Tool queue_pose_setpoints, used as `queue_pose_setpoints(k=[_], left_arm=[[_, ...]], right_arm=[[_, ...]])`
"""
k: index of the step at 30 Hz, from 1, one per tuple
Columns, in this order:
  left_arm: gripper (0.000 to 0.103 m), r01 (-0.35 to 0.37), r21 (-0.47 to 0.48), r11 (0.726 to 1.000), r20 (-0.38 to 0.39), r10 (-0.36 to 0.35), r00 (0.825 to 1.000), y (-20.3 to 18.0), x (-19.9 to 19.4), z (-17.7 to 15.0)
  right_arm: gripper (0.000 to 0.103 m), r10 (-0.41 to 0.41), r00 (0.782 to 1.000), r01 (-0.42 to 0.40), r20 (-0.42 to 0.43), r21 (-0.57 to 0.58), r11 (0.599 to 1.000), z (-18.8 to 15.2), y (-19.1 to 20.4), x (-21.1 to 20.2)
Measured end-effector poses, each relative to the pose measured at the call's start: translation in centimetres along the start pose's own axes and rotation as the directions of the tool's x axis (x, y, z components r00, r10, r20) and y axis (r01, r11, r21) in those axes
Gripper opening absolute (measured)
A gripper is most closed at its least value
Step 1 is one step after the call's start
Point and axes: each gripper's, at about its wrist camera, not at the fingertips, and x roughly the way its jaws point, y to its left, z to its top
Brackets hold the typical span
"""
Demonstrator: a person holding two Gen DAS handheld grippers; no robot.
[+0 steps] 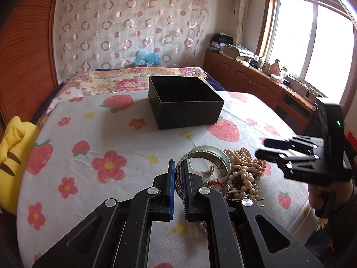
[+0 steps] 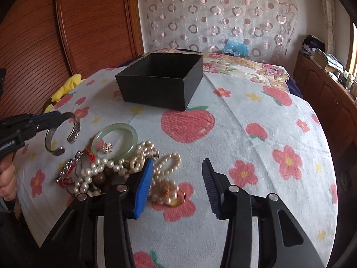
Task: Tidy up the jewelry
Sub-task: 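Grasp the long bead necklace with the right tool while the left tool lifts the silver bangle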
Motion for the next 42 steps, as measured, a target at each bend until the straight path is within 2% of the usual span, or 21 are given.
queue_pose_setpoints(k=[5,9,12,13,16,22,28,30,36,40,41,42], left_arm=[[0.005,-0.004,0.004,1.0,0.004,0.004,1.0,-0.1,-0.2,-0.1],[0.005,-0.004,0.0,1.0,0.003,0.004,1.0,-0.1,-0.1,-0.3],[0.006,-0.003,-0.001,1.0,0.003,0.003,1.0,-0.1,-0.2,-0.3],[0.006,-0.005,0.0,1.0,0.002,0.005,1.0,-0.2,-0.2,-0.3],[0.002,-0.006,0.002,1.0,0.01,0.006,1.0,-0.1,-0.3,-0.4],[0.0,-0.024,0.012,1.0,0.02,0.023,1.0,0.1,-0.4,-0.1],[0.0,-0.055,-0.032,0.998,-0.017,0.054,0.998,2.1,0.2,-0.3],[0.011,-0.052,-0.026,0.998,-0.061,0.05,0.997,2.7,0.8,-0.5],[0.017,-0.056,0.019,0.998,-0.161,0.058,0.985,2.7,3.1,-1.6],[0.017,-0.069,0.046,0.997,-0.173,0.076,0.982,2.5,4.0,-2.0],[0.014,-0.07,0.05,0.996,-0.173,0.078,0.982,2.6,4.0,-2.0],[0.005,-0.07,0.053,0.996,-0.173,0.078,0.982,2.6,4.1,-2.0]], right_arm=[[0.038,-0.03,0.998,0.027,-0.051,-0.057,0.998,1.2,0.1,1.6],[0.037,-0.04,0.993,0.032,-0.11,-0.081,0.996,1.5,-0.3,3.3],[0.036,-0.032,0.992,0.021,-0.118,-0.095,0.995,1.8,-0.1,4.0],[0.031,-0.03,0.992,0.018,-0.121,-0.101,0.995,1.9,-0.1,4.1],[0.005,-0.012,0.992,-0.005,-0.125,-0.135,0.991,2.1,0.5,4.1],[0.005,-0.034,0.993,0.017,-0.114,-0.148,0.989,2.1,0.4,3.7],[0.004,-0.06,0.998,0.058,-0.005,-0.123,0.991,3.3,-0.1,0.7],[0.004,-0.059,0.998,0.062,0.027,-0.118,0.991,4.0,-0.1,-0.4],[0.005,-0.065,0.993,0.076,0.1,-0.115,0.99,5.6,-0.4,-3.1],[0.005,-0.063,0.989,0.08,0.133,-0.122,0.989,6.5,0.0,-4.3],[0.005,-0.064,0.988,0.082,0.142,-0.125,0.989,6.7,0.1,-4.6],[0.005,-0.064,0.987,0.083,0.148,-0.126,0.989,6.9,0.2,-4.9]])
